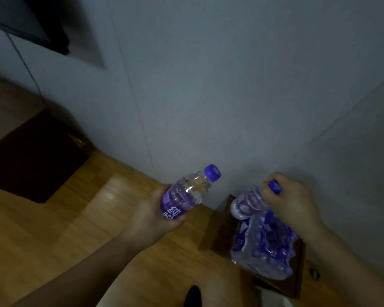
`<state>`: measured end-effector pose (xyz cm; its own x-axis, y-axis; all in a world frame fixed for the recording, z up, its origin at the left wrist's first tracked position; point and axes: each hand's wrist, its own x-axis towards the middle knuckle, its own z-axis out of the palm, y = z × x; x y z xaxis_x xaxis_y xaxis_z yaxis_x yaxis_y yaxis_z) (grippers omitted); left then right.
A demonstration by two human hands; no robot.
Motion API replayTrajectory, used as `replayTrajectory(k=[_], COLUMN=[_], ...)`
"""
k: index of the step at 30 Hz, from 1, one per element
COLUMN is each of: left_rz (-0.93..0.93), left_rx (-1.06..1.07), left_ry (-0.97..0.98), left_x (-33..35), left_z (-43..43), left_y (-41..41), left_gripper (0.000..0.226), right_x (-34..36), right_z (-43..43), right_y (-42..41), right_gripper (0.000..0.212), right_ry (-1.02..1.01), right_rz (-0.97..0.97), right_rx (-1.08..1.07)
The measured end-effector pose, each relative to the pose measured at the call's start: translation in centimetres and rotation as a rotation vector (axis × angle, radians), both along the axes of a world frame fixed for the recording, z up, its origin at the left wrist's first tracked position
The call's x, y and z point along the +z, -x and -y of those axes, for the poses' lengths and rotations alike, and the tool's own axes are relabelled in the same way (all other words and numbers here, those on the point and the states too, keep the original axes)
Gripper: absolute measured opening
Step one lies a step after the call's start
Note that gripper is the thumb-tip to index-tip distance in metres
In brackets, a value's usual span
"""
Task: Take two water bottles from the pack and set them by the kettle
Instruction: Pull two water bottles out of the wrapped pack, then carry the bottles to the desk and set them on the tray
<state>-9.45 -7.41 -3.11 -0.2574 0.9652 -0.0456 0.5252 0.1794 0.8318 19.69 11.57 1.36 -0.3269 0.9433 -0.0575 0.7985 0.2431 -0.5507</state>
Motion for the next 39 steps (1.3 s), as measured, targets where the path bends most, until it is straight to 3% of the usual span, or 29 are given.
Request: replayTrajectory(k=[6,13,21,27,39], left_rz=[-0.053,-0.083,-0.104,-0.137,-0.281], left_rx=[0.141,0.276,0.426,0.483,0.501], left_ry=[-0.16,-0.238,-0.243,-0.248,-0.177], left_x=[5.9,11.5,14.7,14.7,16.2], left_z=[8.8,22.1,34.7,38.4,40.6], left_y=[11.4,28.7,46.9,61.6,94.1], left_gripper=[0.058,0.065,0.067,0.067,0.065], right_x=[7.6,14.6,18.9,18.2,19.0], right_z=[7.2,19.1,29.5,32.8,34.5], right_y=[17.4,37.4,58.1,74.5,108.9], right_gripper=[0.008,0.027,0.04,0.023,0.015], right_ry=[-0.062,-0.11,-0.14,-0.146,-0.117], right_rz=[-0.135,-0.307,-0.304,-0.335,-0.293], right_rx=[0.162,0.255,0.385,0.458,0.573])
